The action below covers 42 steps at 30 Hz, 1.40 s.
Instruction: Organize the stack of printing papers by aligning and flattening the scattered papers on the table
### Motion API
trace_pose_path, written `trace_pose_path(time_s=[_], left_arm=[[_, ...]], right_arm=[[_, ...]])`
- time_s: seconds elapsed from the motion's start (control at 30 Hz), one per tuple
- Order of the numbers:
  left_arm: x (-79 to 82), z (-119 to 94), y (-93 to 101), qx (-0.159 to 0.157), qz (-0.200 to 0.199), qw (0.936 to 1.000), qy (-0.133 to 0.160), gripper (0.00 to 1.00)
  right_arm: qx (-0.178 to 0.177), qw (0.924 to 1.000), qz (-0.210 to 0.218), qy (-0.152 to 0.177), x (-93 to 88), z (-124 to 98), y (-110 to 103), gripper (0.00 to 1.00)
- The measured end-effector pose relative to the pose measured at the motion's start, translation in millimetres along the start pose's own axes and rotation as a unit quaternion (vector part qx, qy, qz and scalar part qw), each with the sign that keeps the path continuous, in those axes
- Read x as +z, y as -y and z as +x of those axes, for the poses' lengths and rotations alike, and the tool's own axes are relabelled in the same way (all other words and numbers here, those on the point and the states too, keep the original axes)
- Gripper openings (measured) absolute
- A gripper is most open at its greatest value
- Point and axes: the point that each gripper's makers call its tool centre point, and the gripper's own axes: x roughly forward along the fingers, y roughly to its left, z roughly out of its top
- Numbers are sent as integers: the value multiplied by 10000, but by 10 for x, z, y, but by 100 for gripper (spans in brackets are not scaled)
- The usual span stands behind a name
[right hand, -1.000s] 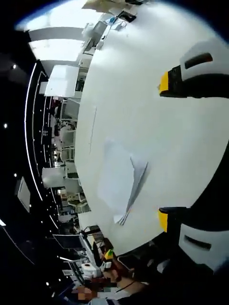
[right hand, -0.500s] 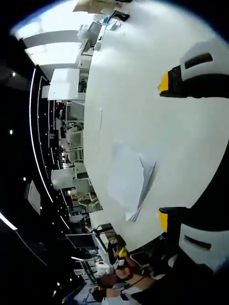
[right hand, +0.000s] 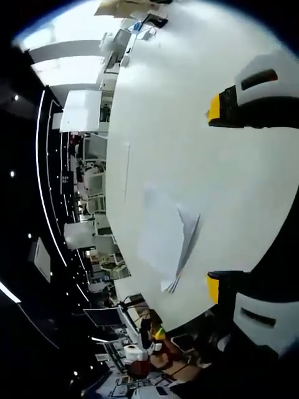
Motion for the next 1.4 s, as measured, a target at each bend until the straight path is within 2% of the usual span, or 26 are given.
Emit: trace_pose_path(time_s=[0.63, 0.93, 1.1, 1.4], left_arm=[[-9, 56, 39, 16, 79, 10000, -20, 97], [-37, 87, 69, -36, 61, 10000, -69, 97], [-28, 90, 71, -39, 62, 10000, -57, 97], [-47, 86, 67, -32, 44, 10000, -78, 97]], right_arm=[[113, 9999, -23, -71, -49, 50, -29, 90], [71, 10000, 14, 8, -13, 31, -1, 90], [202, 9997, 119, 121, 25, 37, -47, 90], [166, 9998, 56, 22, -5, 50, -50, 90]])
